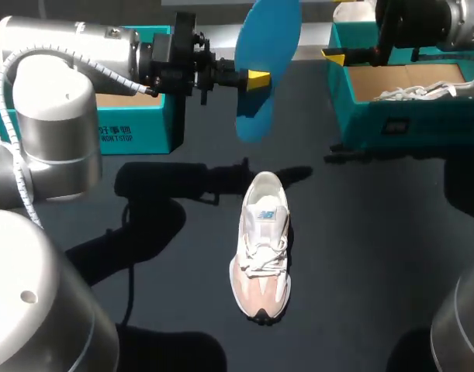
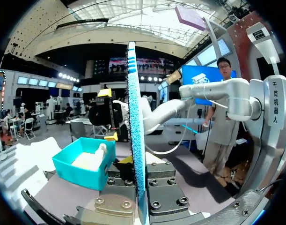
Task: Take the shoe out of the shoebox, open the shoe tongue, remove and reinsert the insole, then place the shoe into the shoebox
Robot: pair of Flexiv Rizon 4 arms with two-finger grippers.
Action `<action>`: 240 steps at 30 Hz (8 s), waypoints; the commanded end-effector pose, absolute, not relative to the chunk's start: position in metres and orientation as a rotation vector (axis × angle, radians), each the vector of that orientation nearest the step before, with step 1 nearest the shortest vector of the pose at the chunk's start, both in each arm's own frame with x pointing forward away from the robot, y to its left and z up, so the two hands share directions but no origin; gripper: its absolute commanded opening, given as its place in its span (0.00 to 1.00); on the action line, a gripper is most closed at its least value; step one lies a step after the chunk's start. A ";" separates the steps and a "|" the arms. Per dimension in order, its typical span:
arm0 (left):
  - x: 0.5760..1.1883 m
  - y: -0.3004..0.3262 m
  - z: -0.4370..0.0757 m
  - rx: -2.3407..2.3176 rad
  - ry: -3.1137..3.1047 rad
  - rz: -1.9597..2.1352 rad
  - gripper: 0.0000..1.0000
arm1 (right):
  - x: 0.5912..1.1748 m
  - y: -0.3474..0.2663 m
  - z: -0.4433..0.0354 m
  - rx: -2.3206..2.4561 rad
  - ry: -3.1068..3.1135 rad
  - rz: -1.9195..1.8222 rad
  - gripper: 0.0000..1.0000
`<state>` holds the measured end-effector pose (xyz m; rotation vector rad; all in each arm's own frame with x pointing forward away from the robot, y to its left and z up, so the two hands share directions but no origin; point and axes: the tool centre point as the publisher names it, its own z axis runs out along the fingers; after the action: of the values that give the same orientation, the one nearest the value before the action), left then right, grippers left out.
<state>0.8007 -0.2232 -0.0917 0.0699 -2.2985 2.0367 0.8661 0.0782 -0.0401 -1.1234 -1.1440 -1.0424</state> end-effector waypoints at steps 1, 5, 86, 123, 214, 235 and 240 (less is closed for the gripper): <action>0.798 -0.221 -0.089 0.273 -2.204 1.956 0.00 | 0.865 0.079 -0.040 -1.128 -1.145 -1.041 1.00; 0.798 -0.221 -0.089 0.273 -2.204 1.956 0.00 | 0.865 0.079 -0.040 -1.128 -1.145 -1.041 1.00; 0.837 -0.223 -0.107 1.346 -1.385 1.307 0.00 | 0.842 0.086 -0.006 -1.503 -1.731 -0.732 1.00; 0.837 -0.223 -0.107 1.346 -1.385 1.307 0.00 | 0.826 0.158 -0.015 -1.763 -2.166 -0.425 1.00; 0.837 -0.223 -0.107 1.346 -1.385 1.307 0.00 | 0.838 0.122 -0.070 -1.057 -1.296 -1.409 1.00; 0.837 -0.223 -0.107 1.346 -1.385 1.307 0.00 | 0.841 0.110 -0.080 -1.100 -1.279 -1.354 1.00; 0.830 -0.226 -0.104 1.157 -1.720 1.399 0.00 | 0.841 0.110 -0.080 -1.100 -1.279 -1.354 1.00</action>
<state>0.8298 -0.2276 -0.1062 1.2801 -1.4847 1.3507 0.8407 0.1087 -0.0802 -1.0980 -1.2781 -1.3560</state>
